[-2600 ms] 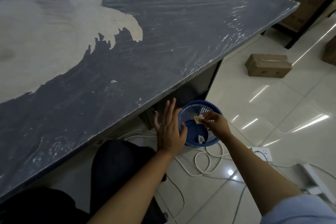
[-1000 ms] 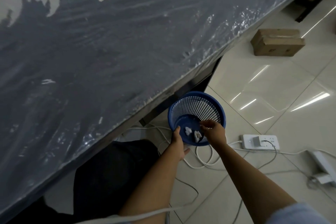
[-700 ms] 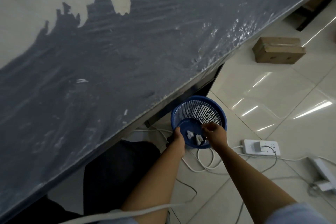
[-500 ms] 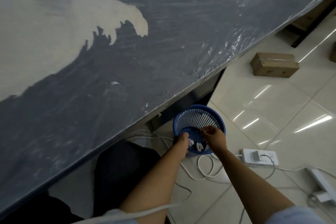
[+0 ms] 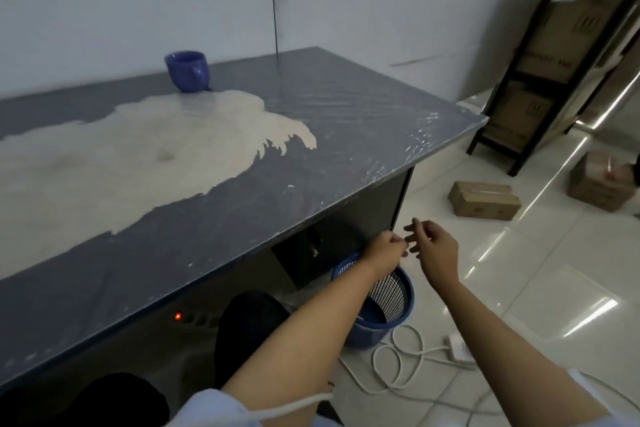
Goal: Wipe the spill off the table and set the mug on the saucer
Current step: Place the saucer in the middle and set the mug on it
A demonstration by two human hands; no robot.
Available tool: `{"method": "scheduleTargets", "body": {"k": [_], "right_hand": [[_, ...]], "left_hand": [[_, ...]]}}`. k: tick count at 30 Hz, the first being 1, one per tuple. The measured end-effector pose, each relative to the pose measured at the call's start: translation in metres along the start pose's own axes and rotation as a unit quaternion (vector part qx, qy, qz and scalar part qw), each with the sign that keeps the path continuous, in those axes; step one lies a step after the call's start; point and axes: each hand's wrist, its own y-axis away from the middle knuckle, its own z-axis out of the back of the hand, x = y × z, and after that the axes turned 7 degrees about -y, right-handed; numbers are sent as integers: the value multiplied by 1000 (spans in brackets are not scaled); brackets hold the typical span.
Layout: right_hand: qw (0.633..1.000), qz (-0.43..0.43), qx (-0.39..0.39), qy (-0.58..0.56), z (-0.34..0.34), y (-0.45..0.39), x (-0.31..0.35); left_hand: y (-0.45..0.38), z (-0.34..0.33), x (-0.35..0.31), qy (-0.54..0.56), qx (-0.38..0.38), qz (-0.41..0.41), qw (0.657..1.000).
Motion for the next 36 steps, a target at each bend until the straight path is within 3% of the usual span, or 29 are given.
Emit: {"method": "scheduleTargets", "body": {"k": [5, 8, 14, 20, 25, 36], "right_hand": [[992, 105, -69, -33, 32, -9, 85], [985, 145, -83, -38, 37, -17, 142], [975, 222, 9, -30, -10, -20, 253], [958, 256, 124, -46, -118, 5, 321], [939, 264, 220, -30, -222, 49, 345], [875, 266, 404, -33, -389, 149, 357]], "left_hand": [[44, 24, -69, -20, 2, -144, 989], [73, 55, -116, -14, -3, -181, 983], [132, 169, -151, -63, -111, -205, 970], [180, 312, -98, -79, -269, -157, 947], [228, 410, -18, -65, -402, -69, 911], [321, 521, 122, -108, -573, 121, 804]]}}
